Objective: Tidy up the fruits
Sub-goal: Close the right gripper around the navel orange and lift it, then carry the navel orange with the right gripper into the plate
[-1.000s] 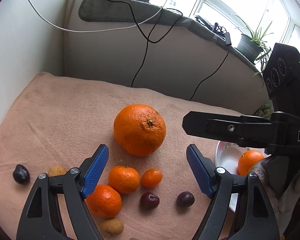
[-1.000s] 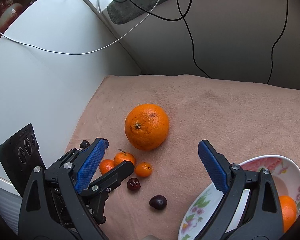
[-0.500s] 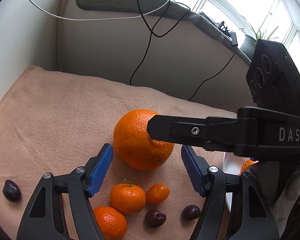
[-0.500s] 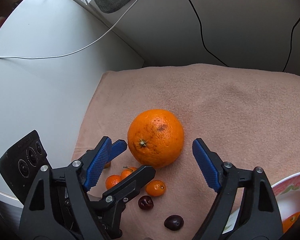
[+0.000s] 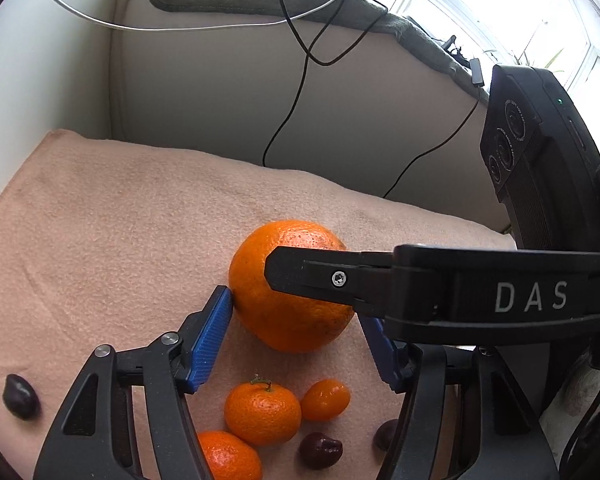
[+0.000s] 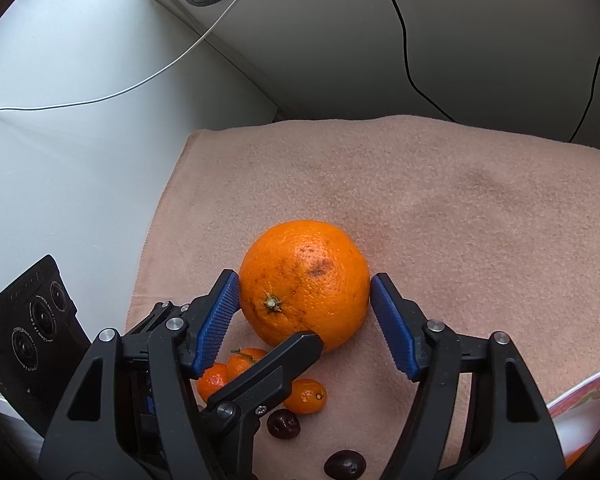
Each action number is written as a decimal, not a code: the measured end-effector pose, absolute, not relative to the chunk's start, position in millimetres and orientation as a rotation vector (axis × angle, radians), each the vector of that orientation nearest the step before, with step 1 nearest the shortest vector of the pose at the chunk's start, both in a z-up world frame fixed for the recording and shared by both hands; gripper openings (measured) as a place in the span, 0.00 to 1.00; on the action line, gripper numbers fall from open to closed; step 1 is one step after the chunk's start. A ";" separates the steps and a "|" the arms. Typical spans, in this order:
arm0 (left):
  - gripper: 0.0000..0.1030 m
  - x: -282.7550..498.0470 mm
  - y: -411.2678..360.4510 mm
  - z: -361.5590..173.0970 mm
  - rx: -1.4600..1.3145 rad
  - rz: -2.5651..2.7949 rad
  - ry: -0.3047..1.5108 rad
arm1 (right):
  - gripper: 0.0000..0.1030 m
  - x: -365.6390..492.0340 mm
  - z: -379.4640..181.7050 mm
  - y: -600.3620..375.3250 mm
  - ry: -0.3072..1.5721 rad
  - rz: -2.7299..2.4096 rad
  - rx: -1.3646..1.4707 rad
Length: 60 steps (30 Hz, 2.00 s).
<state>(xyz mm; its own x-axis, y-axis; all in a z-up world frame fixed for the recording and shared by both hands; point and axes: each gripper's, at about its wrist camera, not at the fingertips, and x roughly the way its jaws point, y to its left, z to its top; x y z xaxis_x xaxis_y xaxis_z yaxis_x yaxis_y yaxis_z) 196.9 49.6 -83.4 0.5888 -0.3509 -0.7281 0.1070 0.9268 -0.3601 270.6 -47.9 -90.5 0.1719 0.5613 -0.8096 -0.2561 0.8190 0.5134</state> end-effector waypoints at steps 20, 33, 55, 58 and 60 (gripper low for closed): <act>0.60 181.2 39.6 -65.5 -0.259 -0.261 0.851 | 0.68 247.9 -71.3 -62.6 1.222 0.603 0.277; 0.60 151.3 7.2 -43.5 -0.220 -0.291 0.796 | 0.68 212.9 -40.8 -97.3 1.172 0.586 0.296; 0.60 111.9 -61.1 -39.9 -0.204 -0.420 0.814 | 0.68 164.4 -32.4 -170.2 1.167 0.531 0.289; 0.60 105.9 -65.4 -40.3 -0.209 -0.438 0.821 | 0.68 161.0 -33.6 -175.7 1.170 0.527 0.285; 0.60 99.7 -69.2 -40.4 -0.206 -0.454 0.823 | 0.68 160.4 -35.6 -178.8 1.175 0.520 0.279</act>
<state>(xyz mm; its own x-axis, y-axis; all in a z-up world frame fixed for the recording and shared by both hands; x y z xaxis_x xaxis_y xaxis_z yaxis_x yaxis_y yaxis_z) 99.7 -69.2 -40.4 0.5913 -0.4656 -0.6585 0.3083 0.8850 -0.3488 160.4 -178.8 -35.6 0.2870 0.5243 -0.8017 -0.2409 0.8496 0.4693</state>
